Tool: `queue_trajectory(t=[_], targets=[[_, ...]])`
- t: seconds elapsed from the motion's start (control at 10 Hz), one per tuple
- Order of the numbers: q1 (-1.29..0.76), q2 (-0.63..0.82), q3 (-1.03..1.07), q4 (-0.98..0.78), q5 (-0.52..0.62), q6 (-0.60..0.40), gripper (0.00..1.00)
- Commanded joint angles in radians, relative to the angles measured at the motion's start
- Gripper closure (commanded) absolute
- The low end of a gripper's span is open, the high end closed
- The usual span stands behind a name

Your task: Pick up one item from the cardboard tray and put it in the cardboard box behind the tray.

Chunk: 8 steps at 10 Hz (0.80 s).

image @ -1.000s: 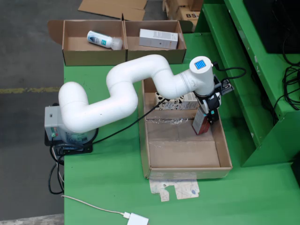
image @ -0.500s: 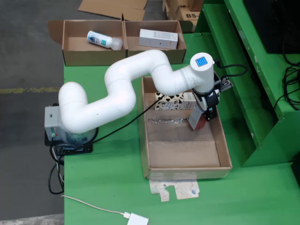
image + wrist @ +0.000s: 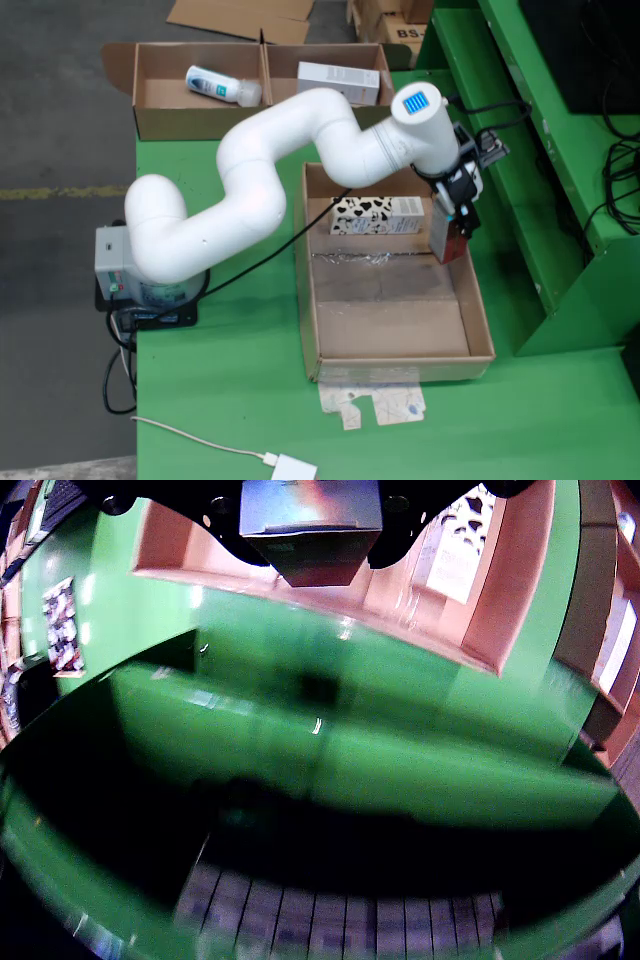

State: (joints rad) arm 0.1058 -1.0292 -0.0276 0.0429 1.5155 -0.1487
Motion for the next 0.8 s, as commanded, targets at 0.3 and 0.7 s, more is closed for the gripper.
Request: queue_trajectory(t=[0.3,0.7], targets=[[0.046,0.197,0.028,0.057,-0.06,0.004,1.0],[0.143,0.208,0.028,-0.04,-0.029,-0.039,1.0]])
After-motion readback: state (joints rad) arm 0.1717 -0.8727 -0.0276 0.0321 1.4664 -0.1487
